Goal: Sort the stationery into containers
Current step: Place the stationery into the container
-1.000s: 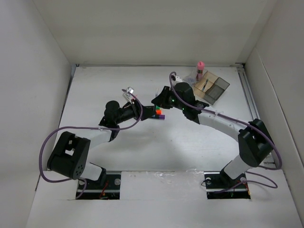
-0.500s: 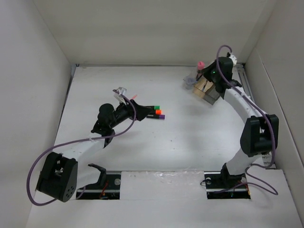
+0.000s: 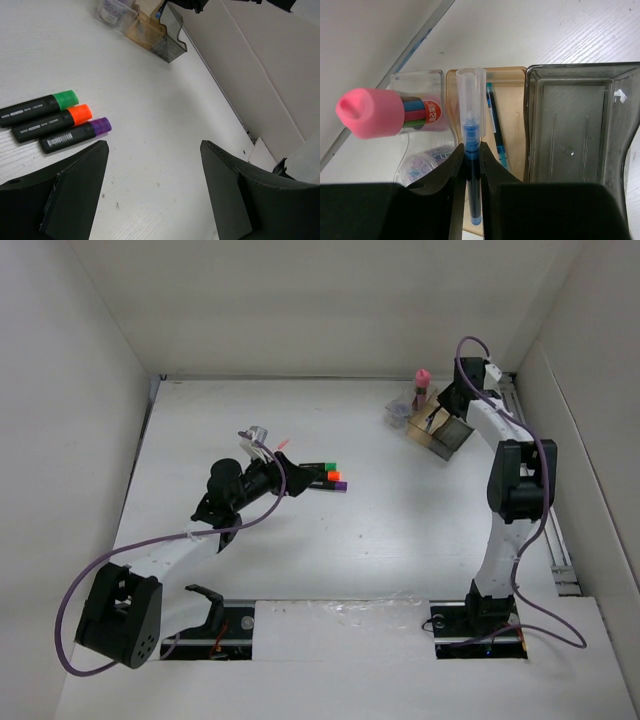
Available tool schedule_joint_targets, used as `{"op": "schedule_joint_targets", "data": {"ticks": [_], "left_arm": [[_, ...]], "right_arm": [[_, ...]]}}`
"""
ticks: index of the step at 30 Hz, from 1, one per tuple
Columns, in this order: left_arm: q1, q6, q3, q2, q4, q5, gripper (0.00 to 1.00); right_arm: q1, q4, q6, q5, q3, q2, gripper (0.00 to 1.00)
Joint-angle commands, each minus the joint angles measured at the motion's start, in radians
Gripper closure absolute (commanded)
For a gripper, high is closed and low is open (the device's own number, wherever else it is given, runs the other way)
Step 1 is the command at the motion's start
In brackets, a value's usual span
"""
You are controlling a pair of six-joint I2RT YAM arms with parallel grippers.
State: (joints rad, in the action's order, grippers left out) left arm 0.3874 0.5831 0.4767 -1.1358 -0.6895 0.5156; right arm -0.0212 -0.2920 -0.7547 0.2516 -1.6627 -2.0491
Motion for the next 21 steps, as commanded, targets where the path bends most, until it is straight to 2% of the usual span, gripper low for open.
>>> {"op": "schedule_joint_targets", "data": {"ticks": [1, 3, 8, 13, 18, 21], "left_arm": [[0.008, -0.017, 0.013, 0.004, -0.024, -0.003, 0.28], [0.008, -0.026, 0.013, -0.005, -0.015, -0.012, 0.28], [0.008, -0.026, 0.013, -0.025, -0.015, -0.032, 0.28], [0.008, -0.037, 0.022, -0.025, -0.002, -0.055, 0.28], [0.008, -0.058, 0.033, -0.016, 0.062, -0.155, 0.29], [0.008, -0.080, 0.045, -0.016, 0.117, -0.253, 0.29]], "right_arm": [[-0.006, -0.018, 0.014, 0.019, -0.074, -0.008, 0.91], [-0.006, -0.018, 0.014, 0.018, -0.083, -0.020, 0.88], [-0.006, -0.004, 0.005, 0.009, -0.040, -0.029, 0.71], [-0.016, 0.008, 0.005, -0.014, -0.002, -0.007, 0.64], [-0.025, 0.008, -0.005, -0.035, 0.007, 0.029, 0.53], [-0.025, 0.008, -0.015, -0.048, 0.046, 0.096, 0.50]]}}
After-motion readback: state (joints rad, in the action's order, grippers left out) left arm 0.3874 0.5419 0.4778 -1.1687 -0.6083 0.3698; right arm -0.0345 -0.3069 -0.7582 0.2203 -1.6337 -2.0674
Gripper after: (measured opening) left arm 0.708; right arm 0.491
